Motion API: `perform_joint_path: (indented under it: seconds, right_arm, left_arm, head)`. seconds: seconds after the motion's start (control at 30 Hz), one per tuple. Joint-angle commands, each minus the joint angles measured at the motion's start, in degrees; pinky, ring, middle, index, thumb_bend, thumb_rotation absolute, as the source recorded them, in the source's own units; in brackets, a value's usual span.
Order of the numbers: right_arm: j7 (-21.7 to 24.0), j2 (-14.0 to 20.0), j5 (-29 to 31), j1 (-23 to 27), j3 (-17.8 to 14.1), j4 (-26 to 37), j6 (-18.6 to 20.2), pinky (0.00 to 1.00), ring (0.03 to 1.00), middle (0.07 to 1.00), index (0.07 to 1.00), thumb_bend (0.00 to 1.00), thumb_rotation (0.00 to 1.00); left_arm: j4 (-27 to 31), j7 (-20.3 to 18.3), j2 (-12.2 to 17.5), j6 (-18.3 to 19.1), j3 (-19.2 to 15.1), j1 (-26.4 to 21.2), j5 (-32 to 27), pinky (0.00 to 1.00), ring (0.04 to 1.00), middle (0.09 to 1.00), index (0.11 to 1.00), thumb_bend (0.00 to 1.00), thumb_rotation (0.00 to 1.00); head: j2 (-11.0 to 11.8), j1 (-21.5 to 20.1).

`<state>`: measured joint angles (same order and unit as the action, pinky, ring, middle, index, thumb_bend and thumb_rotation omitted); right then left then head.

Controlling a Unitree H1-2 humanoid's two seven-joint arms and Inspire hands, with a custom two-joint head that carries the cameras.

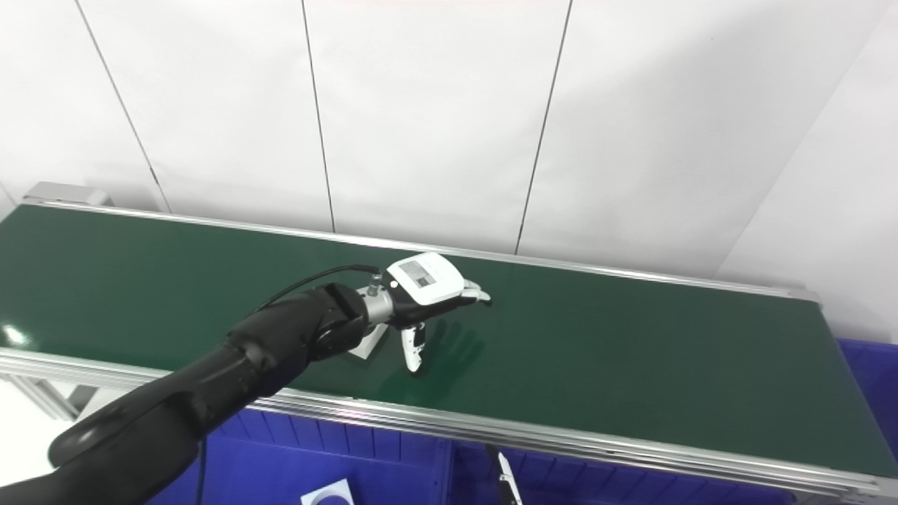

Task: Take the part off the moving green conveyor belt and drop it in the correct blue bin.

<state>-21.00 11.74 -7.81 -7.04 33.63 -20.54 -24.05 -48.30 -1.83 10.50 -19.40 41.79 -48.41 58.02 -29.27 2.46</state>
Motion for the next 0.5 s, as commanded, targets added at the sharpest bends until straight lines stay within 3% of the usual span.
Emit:
perform_joint_path:
  seconds: [0.0,0.2,0.47]
  right_arm:
    - [-0.59,-0.48,-0.23,0.55,0.15,0.90,-2.88,1.00,1.000,1.000,0.985,0.92,0.98]
    - [-1.43,-0.62,-0.78,0.66,0.55,0.80,-2.88,1.00,1.000,1.000,0.987,0.92,0.98]
    - [-1.17,-0.75,-0.22,0.77,0.61,0.74,-2.88,1.00,1.000,1.000,0.986,0.91,0.97]
  left_arm:
    - [0.17,0.22,-0.17,-0.47,-0.25,-3.79,-0.69,0.85,0.910,0.960,0.920,1.00,0.20]
    - [-0.50,-3.60,-0.71,-0.45,1.58,-4.97,-0.22,0.92,0.959,0.999,0.944,1.00,0.23]
    - [-0.77,-7.45,-0.34,0.08,1.49,-6.15,-1.03,0.95,0.970,0.997,0.945,1.00,0.22]
  head:
    - [-0.01,0.03]
    - [0.14,-0.29]
    - [0.05,-0.41]
